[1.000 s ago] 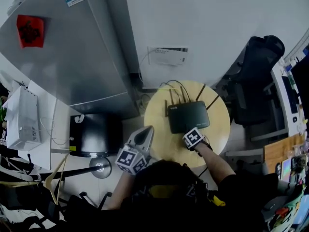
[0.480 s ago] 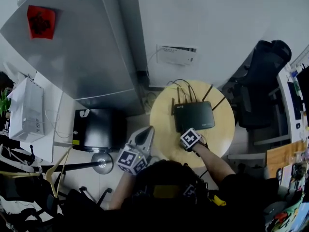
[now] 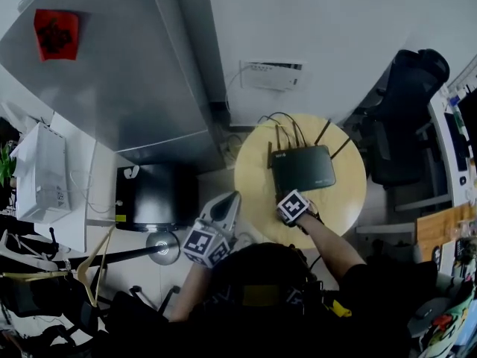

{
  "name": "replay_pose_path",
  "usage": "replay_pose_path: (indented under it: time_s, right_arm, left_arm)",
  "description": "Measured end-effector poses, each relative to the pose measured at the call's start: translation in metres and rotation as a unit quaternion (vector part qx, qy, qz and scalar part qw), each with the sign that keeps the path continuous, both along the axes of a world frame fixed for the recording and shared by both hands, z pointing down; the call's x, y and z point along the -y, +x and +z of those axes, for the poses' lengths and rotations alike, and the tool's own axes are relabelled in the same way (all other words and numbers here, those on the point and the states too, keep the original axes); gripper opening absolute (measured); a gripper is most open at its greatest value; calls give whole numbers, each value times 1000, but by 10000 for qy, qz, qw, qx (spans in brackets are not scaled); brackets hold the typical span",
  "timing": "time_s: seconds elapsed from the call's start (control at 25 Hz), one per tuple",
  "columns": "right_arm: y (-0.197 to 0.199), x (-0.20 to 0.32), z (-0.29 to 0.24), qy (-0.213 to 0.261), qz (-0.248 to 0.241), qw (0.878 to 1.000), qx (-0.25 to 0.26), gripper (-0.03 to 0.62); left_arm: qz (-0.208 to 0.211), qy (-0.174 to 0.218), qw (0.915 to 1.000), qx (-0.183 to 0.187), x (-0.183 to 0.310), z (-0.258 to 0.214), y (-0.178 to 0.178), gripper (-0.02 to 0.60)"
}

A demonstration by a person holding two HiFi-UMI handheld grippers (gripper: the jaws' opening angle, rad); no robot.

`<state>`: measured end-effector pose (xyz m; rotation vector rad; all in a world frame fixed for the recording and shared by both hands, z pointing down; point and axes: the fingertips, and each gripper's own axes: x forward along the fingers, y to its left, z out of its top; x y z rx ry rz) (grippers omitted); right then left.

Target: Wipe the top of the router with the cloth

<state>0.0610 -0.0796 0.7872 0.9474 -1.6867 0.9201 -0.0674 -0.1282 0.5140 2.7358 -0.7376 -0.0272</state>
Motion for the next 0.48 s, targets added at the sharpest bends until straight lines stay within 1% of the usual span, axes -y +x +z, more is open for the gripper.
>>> replay_pose_path:
  time_s: [0.04, 0.08, 0.16, 0.28, 0.36, 0.48]
  right_arm:
    - [-1, -8, 1, -225, 44, 9997, 43, 61]
    - [-4, -10, 1, -301, 47, 9995, 110, 61]
    - [-12, -2, -2, -50, -80, 9997, 223, 61]
    - [-22, -11, -8, 13, -351, 9990, 288, 61]
    - [-31, -16, -21, 198, -564, 9975, 387, 61]
    - [-28, -26, -33, 438, -819, 9949, 403, 61]
  left_arm:
    - [-14, 24, 10000, -23, 0, -2, 2, -9]
    - [-54, 22, 10000, -40, 0, -4, 2, -9]
    - [-211, -17, 9997, -79, -2, -7, -3, -9]
    - [-570, -44, 9983, -147, -6, -7, -13, -9]
    - [-816, -6, 9966, -99, -7, -6, -15, -9]
    - [-946, 18, 9955, -71, -16, -11, -11, -9]
